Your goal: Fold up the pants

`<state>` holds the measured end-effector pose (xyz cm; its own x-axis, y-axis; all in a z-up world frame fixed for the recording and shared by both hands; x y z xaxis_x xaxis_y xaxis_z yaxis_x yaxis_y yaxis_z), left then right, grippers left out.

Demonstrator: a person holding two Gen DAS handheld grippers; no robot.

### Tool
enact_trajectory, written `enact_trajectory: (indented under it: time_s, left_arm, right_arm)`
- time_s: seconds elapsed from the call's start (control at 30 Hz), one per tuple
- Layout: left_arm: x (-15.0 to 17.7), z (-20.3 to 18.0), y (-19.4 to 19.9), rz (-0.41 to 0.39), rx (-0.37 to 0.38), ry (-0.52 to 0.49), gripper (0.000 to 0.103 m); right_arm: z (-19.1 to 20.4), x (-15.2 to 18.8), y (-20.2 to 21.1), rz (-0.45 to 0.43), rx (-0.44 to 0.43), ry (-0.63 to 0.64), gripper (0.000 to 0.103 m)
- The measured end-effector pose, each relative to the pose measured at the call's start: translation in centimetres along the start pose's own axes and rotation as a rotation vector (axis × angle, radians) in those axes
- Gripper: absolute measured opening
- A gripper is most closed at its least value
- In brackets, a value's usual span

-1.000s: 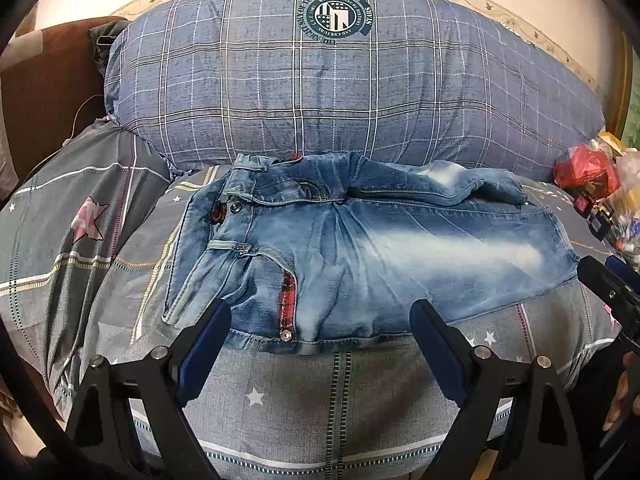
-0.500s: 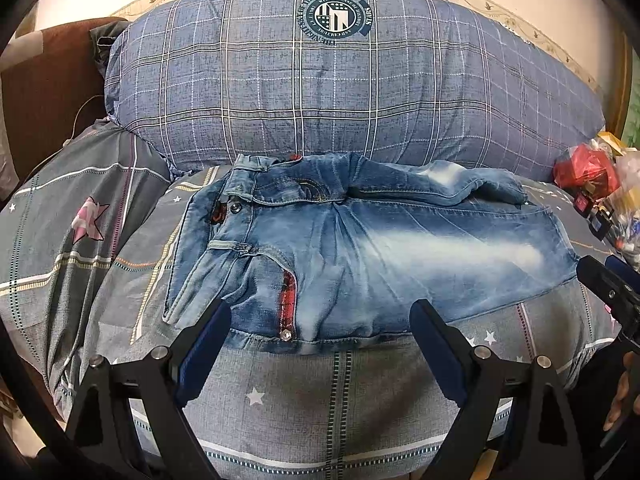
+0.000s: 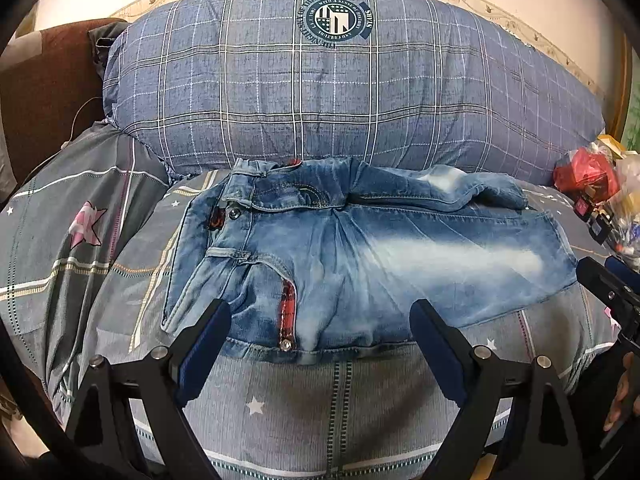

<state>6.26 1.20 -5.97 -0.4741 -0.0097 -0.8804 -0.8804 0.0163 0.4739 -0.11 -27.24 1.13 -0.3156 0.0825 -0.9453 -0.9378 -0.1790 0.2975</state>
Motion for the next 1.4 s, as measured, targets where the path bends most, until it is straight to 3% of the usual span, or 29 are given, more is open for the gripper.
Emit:
enact_trajectory:
  time_s: [0.37,0.57,0.83,1.03,1.2,1.4]
  left_arm:
    - [-1.1,1.0,-1.8,0.009,0.037,-0.007,0.091]
    - [-3.5,4.5,-4.8,0.057,0.064,-0.012,0.091]
    - [-5.5,9.5,-11.7,0.172,0.083,-0.031,0.091]
    - [-8.2,11.0,-17.7,0.175,0.089,-0.04,0.091]
    - [-8.7,11.8,-22.6,0.222,0.106,0.006,0.091]
    - [-9.0,13.8,-27.6,0.269,0.079,0.053,0.091]
  right_arm:
    - [0.2,-0.7,-2.1,0.012,-0.008,0.017,0.103]
    - [-0.1,-2.4,-5.5,0.064,-0.09,-0.029,0.103]
    - [-2.4,-3.9,-14.1,0.275,-0.189,-0.212,0.103]
    - [-2.6,-5.7,-19.7,0.305,-0.192,-0.11,0.103]
    - [-2.2,-6.2,-26.2,0.389,-0.255,-0.109,0.103]
    - [-3.8,-5.0,-33.9,0.451,-0.144,-0.048,0.103]
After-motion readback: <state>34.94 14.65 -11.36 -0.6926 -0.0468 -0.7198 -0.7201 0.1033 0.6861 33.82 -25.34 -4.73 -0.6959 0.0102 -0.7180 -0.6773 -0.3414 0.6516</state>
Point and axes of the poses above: each gripper's, at about its wrist camera, not at the fingertips, and y roughly against the way its jaws point, z to its left, x to its underside, the point moved 8 cm from there along -y, roughly the way its jaws point, and after that the axes turned 15 degrees about -z, right-handed, at the moved point
